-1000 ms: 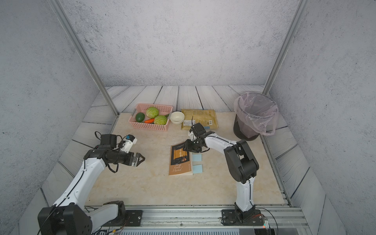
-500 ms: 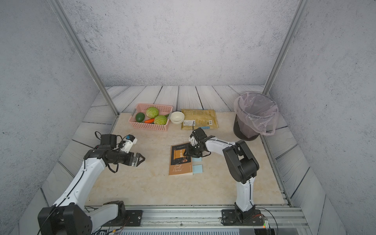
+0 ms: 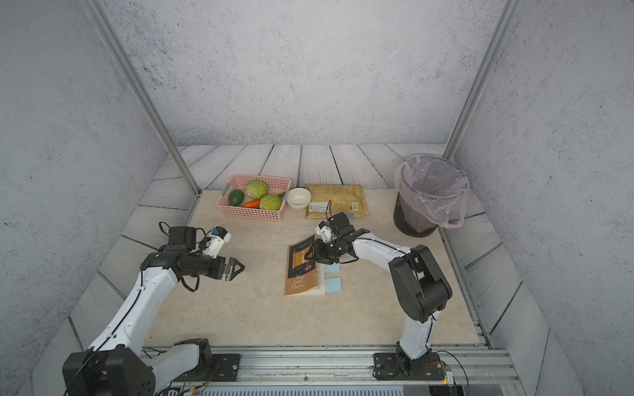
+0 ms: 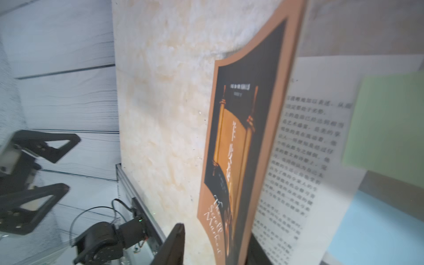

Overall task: Peel off the used sticky note
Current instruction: Open the book at the center of the board.

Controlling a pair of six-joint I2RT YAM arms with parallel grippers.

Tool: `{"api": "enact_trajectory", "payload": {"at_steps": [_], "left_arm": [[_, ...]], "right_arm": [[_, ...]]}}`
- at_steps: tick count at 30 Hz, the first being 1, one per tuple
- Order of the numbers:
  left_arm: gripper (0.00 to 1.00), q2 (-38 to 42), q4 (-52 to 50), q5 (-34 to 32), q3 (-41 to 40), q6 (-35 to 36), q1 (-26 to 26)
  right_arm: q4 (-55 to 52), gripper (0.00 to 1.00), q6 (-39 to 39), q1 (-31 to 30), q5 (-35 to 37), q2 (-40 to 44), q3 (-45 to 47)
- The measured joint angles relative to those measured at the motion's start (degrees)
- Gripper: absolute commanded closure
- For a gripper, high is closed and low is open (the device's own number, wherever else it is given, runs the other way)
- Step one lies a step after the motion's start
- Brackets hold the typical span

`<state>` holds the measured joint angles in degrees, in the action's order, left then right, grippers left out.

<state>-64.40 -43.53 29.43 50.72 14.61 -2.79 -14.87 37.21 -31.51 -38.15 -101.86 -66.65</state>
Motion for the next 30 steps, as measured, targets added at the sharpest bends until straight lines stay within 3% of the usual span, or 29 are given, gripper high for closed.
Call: {"api": "enact_trajectory", "payload": {"at_steps": [30], "left_arm": [[0.01, 0.39, 0.04, -0.02, 0.00, -0.02, 0.00]], "right_arm": [[4.50, 0.50, 2.23, -2.60, 0.39, 2.16, 11.52]]}}
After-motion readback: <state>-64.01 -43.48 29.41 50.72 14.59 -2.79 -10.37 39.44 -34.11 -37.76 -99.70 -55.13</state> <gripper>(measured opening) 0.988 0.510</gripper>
